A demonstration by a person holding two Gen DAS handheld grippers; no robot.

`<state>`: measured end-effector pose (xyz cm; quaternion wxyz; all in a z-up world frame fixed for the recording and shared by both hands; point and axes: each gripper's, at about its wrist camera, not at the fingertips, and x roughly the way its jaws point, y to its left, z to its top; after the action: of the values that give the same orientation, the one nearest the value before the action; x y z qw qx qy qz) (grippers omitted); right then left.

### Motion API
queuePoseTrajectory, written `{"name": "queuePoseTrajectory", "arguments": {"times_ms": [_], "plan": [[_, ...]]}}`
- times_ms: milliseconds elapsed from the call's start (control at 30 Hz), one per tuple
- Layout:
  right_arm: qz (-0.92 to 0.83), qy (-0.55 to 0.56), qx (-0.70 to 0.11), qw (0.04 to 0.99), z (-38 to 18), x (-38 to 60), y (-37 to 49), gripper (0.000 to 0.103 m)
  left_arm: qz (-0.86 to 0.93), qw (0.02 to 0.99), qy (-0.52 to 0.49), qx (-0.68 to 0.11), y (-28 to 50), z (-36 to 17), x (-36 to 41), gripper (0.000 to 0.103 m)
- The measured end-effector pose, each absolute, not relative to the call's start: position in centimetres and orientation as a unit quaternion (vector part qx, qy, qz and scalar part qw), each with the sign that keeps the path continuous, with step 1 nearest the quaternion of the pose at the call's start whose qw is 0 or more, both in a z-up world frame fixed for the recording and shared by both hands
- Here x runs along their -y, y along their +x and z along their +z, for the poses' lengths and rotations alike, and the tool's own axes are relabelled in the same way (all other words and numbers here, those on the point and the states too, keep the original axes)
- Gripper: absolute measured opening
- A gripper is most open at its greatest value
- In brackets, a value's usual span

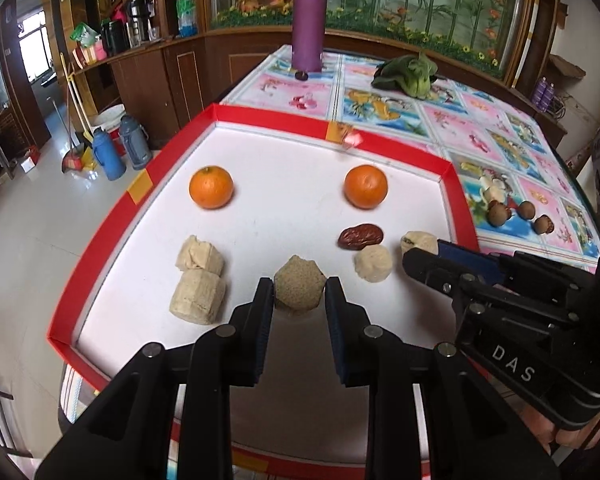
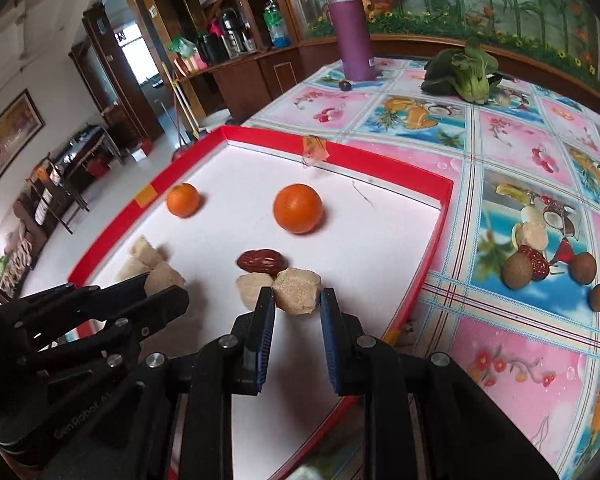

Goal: Organize fruits
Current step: 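Carry the cakes over the tray and open both tools to release them, then grasp a red date with the right tool while the left tool grasps a brown round fruit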

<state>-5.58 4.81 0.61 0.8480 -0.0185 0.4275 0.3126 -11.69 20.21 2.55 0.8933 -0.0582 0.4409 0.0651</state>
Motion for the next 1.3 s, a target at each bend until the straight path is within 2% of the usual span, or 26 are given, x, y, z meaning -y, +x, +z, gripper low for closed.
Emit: {"name": "queuePoseTrajectory", "arguments": {"times_ms": [433, 467, 533, 600, 733, 933, 1300], "plan": [[0.311, -0.046, -0.426, 0.849, 0.1, -6.5, -5.6, 0.022, 0.084, 0.883, -0.062, -0.457, -10.6, 1.8, -20.6, 0.03], [0.317, -0.042, -0.424, 0.848, 0.2, -6.4, -5.7, 0.022, 0.087, 0.883, -0.064, -0.458, -10.6, 1.8, -20.7, 0.032], [0.327, -0.032, -0.413, 0.849, 0.6, -6.1, -5.8, 0.022, 0.101, 0.883, -0.064, -0.454, -10.8, 2.0, -20.9, 0.045], [0.336, -0.03, -0.398, 0.853, 1.5, -5.5, -6.1, 0.024, 0.107, 0.886, -0.066, -0.446, -10.9, 2.5, -21.0, 0.053], [0.34, -0.014, -0.367, 0.866, 3.0, -3.0, -6.4, 0.027, 0.116, 0.899, -0.054, -0.42, -11.6, 4.4, -20.2, 0.061], [0.289, 0.017, -0.352, 0.89, 3.9, 4.0, -5.4, 0.027, 0.071, 0.915, -0.032, -0.395, -12.1, 6.3, -16.8, 0.063], [0.149, 0.047, -0.383, 0.911, 1.7, 16.8, -2.7, 0.027, -0.044, 0.904, 0.002, -0.424, -10.3, 5.8, -7.6, 0.063]]}}
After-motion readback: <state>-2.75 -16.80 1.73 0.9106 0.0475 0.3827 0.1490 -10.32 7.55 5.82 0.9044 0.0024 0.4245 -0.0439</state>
